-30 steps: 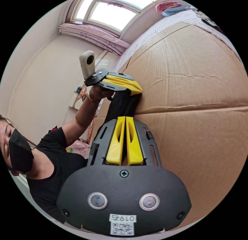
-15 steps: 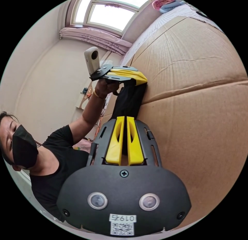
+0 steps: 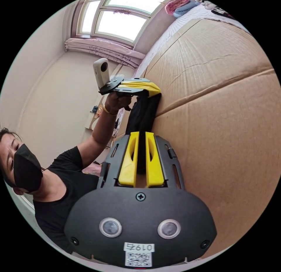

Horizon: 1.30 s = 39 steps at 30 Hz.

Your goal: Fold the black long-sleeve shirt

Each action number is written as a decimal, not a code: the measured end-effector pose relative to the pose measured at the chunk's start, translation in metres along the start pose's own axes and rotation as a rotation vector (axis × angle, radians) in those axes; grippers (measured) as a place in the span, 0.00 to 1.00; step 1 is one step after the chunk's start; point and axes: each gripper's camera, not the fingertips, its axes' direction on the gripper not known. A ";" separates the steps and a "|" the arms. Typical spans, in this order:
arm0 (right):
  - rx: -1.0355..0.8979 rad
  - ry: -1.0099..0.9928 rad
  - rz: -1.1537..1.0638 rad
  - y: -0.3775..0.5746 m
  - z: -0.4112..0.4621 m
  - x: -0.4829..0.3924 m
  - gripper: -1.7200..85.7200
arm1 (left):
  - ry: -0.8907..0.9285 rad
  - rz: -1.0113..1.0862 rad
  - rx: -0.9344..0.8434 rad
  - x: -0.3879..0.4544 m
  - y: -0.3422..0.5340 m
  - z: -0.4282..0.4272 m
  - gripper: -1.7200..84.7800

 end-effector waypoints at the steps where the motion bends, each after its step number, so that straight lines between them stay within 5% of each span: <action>1: 0.008 -0.009 0.005 -0.001 -0.002 0.001 0.07 | 0.000 0.001 -0.002 -0.001 0.000 -0.001 0.03; 39: 0.015 0.008 0.017 -0.044 -0.009 0.004 0.02 | 0.044 -0.056 0.018 -0.027 0.000 -0.026 0.05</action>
